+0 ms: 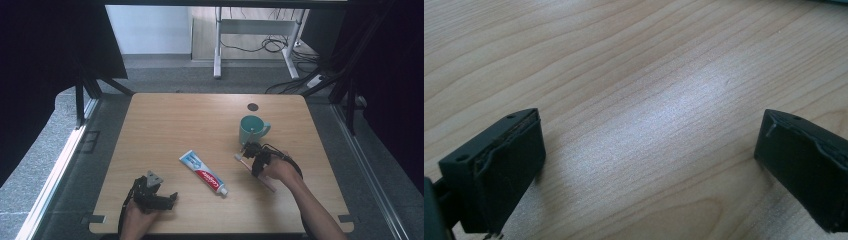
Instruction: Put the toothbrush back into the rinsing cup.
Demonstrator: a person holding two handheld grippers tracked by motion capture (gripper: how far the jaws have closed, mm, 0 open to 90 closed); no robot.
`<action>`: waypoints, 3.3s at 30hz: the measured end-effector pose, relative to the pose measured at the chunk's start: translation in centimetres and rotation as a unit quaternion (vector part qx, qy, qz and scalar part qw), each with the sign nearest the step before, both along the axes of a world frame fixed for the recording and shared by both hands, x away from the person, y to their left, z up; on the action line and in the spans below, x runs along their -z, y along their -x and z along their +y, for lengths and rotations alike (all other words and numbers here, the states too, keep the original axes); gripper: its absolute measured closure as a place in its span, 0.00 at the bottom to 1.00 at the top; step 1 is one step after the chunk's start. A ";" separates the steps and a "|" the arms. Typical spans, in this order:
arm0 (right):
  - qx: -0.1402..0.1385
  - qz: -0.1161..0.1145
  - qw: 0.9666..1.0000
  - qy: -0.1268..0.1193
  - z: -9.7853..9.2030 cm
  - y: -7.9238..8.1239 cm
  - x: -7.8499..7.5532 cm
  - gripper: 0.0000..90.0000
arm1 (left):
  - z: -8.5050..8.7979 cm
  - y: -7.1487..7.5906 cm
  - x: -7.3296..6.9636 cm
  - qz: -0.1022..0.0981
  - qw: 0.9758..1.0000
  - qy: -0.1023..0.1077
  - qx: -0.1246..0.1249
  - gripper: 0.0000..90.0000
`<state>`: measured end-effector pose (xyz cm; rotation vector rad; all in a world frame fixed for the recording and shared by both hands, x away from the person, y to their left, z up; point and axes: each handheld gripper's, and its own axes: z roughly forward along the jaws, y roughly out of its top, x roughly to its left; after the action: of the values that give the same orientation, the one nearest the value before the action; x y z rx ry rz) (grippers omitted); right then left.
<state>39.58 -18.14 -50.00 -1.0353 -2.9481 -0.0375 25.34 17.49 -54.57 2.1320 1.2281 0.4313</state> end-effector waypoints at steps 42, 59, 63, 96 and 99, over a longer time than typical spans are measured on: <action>0.041 -0.095 0.984 -0.143 -3.7 1.4 -3.3 0.87 | 0.0 0.0 0.0 0.000 1.000 0.000 0.000 0.00; 0.070 -0.169 0.960 -0.213 -5.5 2.2 -4.6 0.87 | 0.0 0.0 0.0 0.000 1.000 0.000 0.001 0.00; 0.076 -0.179 0.953 -0.231 -6.0 2.3 -5.2 0.87 | 0.0 0.0 0.0 0.000 1.000 0.000 0.001 0.00; 0.123 -0.316 0.878 -0.339 -7.1 1.6 -9.3 0.87 | 0.0 0.0 0.0 0.001 1.000 0.000 0.001 0.00; 0.127 -0.325 0.873 -0.342 -7.1 1.3 -9.5 0.87 | 0.0 0.0 0.0 0.000 1.000 0.000 0.001 0.00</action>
<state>38.32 -25.20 -40.54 -1.4416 -2.7931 -1.5813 25.35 17.50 -54.56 2.1327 1.2273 0.4297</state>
